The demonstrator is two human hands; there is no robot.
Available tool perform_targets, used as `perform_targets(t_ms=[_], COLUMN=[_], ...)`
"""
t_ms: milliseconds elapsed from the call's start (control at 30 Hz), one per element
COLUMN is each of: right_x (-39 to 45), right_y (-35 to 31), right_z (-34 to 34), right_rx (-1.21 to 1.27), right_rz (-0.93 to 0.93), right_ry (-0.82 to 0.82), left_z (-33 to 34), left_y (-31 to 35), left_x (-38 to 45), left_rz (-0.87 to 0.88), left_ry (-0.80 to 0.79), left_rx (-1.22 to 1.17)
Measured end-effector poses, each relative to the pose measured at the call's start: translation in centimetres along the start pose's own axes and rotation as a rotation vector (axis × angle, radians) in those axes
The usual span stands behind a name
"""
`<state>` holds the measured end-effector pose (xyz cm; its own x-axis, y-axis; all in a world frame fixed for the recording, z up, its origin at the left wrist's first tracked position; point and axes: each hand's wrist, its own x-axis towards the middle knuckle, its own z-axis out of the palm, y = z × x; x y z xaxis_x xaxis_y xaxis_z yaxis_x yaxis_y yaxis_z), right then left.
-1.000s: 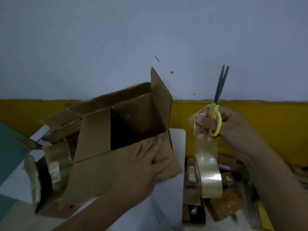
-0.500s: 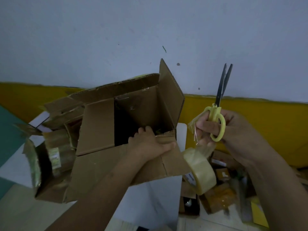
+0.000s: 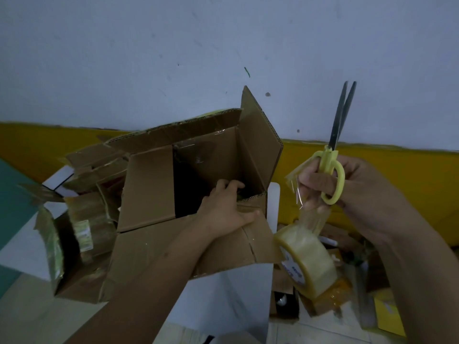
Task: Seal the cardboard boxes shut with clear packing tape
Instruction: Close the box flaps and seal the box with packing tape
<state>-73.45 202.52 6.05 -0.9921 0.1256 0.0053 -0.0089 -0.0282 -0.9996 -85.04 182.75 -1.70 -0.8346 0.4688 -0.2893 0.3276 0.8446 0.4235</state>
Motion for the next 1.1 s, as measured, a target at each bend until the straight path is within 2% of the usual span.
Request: perform_targets(t_ms=[100,200,233,300,367,400,500,633,700,800,967,1033,1100], right_x=[-0.3,-0.3,-0.2,0.0,0.0,0.0,0.1,0.2,0.2,0.1,0.3,0.6,0.8], right_y=[-0.6,-1.2,-1.4,-1.8,-2.2,-2.4,-2.8,-2.9,-2.8,-2.5,-1.6,-1.1,-0.6], right_z=[-0.1,-0.4,-0.5,-0.6,-0.4,-0.3,-0.2,0.1,0.4,0.9,1.8,2.5,3.0], right_rx=[0.014,0.021,0.019,0.007,-0.015,-0.025,-0.052,-0.069,-0.073,-0.058,-0.007,-0.011,-0.010], right_rz=[-0.007,-0.027,-0.031,-0.044,-0.058,-0.063,-0.074,-0.078,-0.075,-0.073,-0.026,-0.017,-0.005], right_ry=[-0.015,-0.001,0.010,0.021,0.012,0.010,0.010,-0.004,-0.006,-0.016,-0.029,-0.039,-0.041], left_z=[-0.7,-0.4,-0.1,-0.4,-2.4,-3.9,-8.8,-12.5,-12.8,-11.9,-6.9,-4.3,-2.1], left_y=[0.5,0.2,-0.1,-0.2,0.0,0.0,0.2,0.8,-0.1,-2.6,-4.1,-4.7,-4.5], left_x=[-3.4,-7.6,-8.4,-8.5,-7.7,-6.9,-4.5,0.5,3.2,6.3,7.8,6.6,3.9], left_rz=[0.130,0.249,0.266,0.291,0.323,0.325,0.262,0.080,0.056,0.099,0.077,0.151,0.288], left_ry=[-0.071,-0.218,-0.231,-0.155,-0.039,-0.034,-0.164,-0.303,-0.317,-0.224,0.084,0.356,0.640], left_rx=[-0.014,0.257,0.344,0.433,0.324,0.239,0.014,0.012,-0.081,-0.183,0.047,0.071,-0.008])
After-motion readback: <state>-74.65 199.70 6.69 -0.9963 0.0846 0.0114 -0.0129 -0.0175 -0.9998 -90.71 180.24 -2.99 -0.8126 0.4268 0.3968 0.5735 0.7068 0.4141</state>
